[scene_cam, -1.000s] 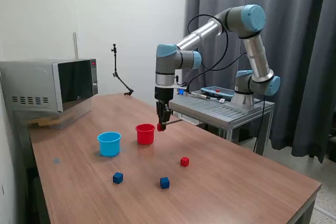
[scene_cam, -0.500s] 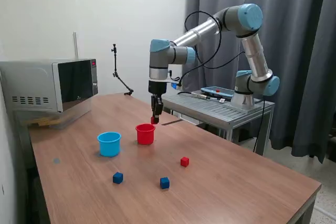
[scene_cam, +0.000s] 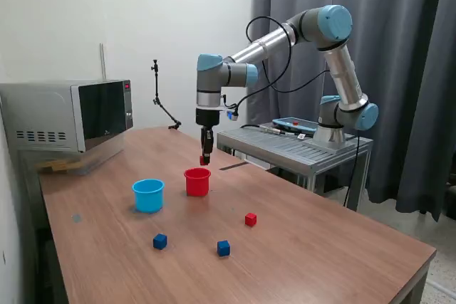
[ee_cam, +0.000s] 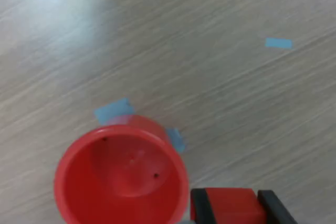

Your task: Place red objects in the red bin, and blue objects in the blue bin.

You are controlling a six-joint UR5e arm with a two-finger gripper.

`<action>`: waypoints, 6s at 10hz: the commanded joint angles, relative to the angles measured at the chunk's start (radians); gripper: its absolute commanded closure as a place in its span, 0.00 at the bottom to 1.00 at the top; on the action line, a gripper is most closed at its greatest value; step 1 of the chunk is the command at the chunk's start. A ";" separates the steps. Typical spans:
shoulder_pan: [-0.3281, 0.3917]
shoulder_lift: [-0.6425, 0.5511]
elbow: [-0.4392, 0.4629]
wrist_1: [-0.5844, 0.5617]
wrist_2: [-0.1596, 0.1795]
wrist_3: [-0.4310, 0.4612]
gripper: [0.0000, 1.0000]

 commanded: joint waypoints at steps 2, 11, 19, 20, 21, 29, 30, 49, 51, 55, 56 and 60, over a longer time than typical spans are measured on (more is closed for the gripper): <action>-0.041 0.000 0.009 0.001 0.001 0.000 1.00; -0.092 0.008 0.046 -0.015 0.024 0.000 1.00; -0.094 0.019 0.052 -0.036 0.023 0.000 0.00; -0.094 0.017 0.052 -0.036 0.023 0.000 0.00; -0.092 0.017 0.052 -0.036 0.023 0.000 0.00; -0.074 0.014 0.035 -0.010 0.023 -0.065 0.00; -0.072 0.013 0.034 -0.010 0.023 -0.116 0.00; 0.189 0.000 -0.077 0.088 0.026 -0.607 0.00; 0.221 0.002 -0.100 0.139 0.026 -0.601 0.00; 0.268 0.000 -0.112 0.142 0.024 -0.588 0.00; 0.282 0.000 -0.118 0.143 0.020 -0.574 0.00; 0.302 -0.001 -0.112 0.146 0.020 -0.566 0.00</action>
